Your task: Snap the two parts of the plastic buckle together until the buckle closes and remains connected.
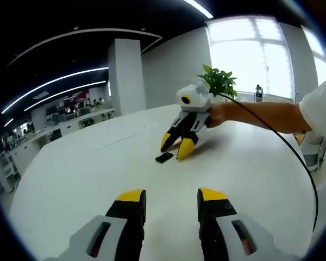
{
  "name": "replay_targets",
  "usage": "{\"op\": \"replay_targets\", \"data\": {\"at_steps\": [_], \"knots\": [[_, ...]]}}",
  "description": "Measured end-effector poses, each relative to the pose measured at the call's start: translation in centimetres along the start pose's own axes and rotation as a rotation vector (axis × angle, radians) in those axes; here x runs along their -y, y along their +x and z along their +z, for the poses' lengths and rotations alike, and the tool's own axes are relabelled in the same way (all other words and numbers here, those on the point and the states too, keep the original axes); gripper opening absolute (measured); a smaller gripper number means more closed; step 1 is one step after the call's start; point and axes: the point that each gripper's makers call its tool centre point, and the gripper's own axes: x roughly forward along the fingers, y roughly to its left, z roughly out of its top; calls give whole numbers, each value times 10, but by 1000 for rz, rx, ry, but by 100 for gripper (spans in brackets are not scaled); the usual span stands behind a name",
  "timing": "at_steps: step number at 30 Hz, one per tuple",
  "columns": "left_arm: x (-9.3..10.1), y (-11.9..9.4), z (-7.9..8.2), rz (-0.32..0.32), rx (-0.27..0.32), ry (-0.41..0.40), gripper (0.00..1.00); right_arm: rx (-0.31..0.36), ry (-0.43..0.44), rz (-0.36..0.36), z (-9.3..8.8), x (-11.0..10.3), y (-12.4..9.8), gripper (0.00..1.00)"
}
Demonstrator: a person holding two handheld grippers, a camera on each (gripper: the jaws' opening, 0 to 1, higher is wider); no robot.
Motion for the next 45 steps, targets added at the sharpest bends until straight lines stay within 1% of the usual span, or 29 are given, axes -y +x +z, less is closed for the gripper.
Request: {"op": "replay_targets", "data": {"at_steps": [1,4,6,9,12,15,18,19,22,23,24,25,26,29,31,33,36,38,42,45], "knots": [[-1,0,1,2,3,-2,37,12,3,-14,3,0,-2,32],[-4,-1,5,8,11,-12,37,17,-1,-50,6,2,-9,32],[-7,-1,8,21,20,-19,37,15,8,-69,7,-3,-13,31],[-11,-1,10,41,25,-24,37,7,19,-88,4,-6,-16,32],[-13,1,8,48,18,-24,37,-5,36,-119,1,-13,-18,32],[-13,1,7,51,18,-29,38,15,74,-171,4,-15,-24,32],[-15,1,6,60,16,-36,38,26,145,-242,6,-19,-31,33],[-16,1,6,62,17,-40,38,29,161,-276,7,-20,-34,33],[-18,0,7,62,24,-62,38,31,170,-360,6,-22,-40,32],[-18,0,7,61,25,-68,38,26,179,-384,5,-25,-42,32],[-18,0,7,61,26,-71,38,47,180,-394,9,-30,-43,32],[-18,0,7,61,26,-74,38,55,205,-422,10,-32,-46,31],[-18,0,7,62,25,-74,38,64,209,-440,11,-35,-50,31],[-19,-1,7,68,28,-79,38,59,209,-468,11,-50,-54,30],[-19,-2,8,70,32,-87,38,60,232,-491,10,-59,-56,31],[-19,-4,7,72,31,-87,38,79,247,-516,11,-69,-59,31],[-20,-6,6,74,32,-87,38,62,252,-564,6,-85,-62,31],[-20,-9,6,78,35,-89,38,52,259,-588,2,-86,-66,31],[-19,-14,5,87,51,-94,38,42,298,-619,-8,-102,-67,31],[-20,-19,2,98,58,-99,38,46,322,-655,-17,-106,-74,31]]}}
